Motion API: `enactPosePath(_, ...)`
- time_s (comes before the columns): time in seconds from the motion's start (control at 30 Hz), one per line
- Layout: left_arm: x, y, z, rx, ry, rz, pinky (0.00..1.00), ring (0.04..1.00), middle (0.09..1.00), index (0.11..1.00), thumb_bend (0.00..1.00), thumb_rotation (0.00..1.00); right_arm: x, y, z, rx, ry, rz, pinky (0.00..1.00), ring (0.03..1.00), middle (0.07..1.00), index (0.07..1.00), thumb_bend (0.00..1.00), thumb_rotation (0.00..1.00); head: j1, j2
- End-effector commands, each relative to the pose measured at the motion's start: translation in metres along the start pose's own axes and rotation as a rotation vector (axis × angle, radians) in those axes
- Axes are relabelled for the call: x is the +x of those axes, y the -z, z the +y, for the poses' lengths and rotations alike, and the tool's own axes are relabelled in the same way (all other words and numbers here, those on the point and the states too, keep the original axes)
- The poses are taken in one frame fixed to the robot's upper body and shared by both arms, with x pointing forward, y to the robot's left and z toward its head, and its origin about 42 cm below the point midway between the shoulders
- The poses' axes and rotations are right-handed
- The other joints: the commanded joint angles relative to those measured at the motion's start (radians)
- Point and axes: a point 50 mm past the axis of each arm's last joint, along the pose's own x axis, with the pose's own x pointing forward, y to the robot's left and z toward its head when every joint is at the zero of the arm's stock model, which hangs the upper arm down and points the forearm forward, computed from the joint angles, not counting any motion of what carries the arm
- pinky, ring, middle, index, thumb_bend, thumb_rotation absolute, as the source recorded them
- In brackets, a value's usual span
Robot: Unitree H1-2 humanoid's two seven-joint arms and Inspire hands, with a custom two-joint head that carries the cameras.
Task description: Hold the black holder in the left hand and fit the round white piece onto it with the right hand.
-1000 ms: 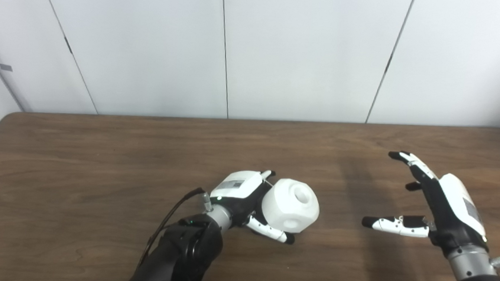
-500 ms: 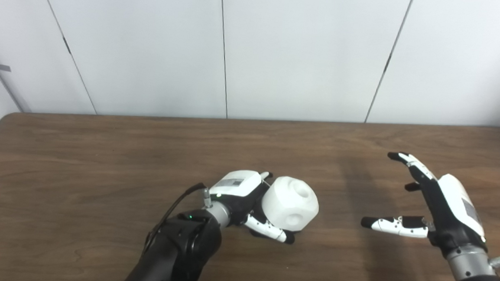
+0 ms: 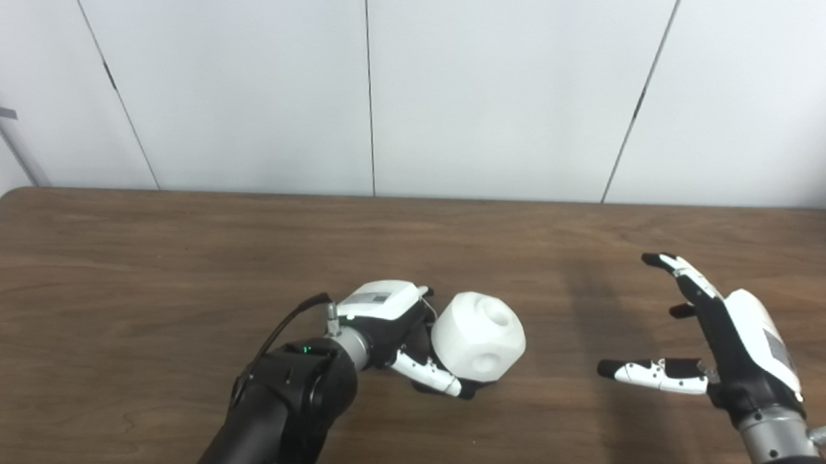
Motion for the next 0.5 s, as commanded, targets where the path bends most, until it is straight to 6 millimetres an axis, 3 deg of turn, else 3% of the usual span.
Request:
enactPosePath(0.0, -0.0025, 0.0482, -0.0381, 0.005, 0.194, 0.201, 1.0, 1.0, 1.0, 1.0, 1.0, 0.5, 0.0038, -0.0074, -0.009, -0.015, 0.057, -0.047, 0.7, 0.911, 0.919, 0.863, 0.9, 0.26, 0.001, 0.0)
enactPosePath(0.47, -0.0119, 0.0549, -0.0281, 0.013, 0.252, 0.265, 1.0, 1.0, 1.0, 1.0, 1.0, 0.51, 0.0041, -0.0072, -0.0091, -0.011, 0.055, -0.048, 0.7, 0.914, 0.921, 0.864, 0.9, 0.25, 0.003, 0.001)
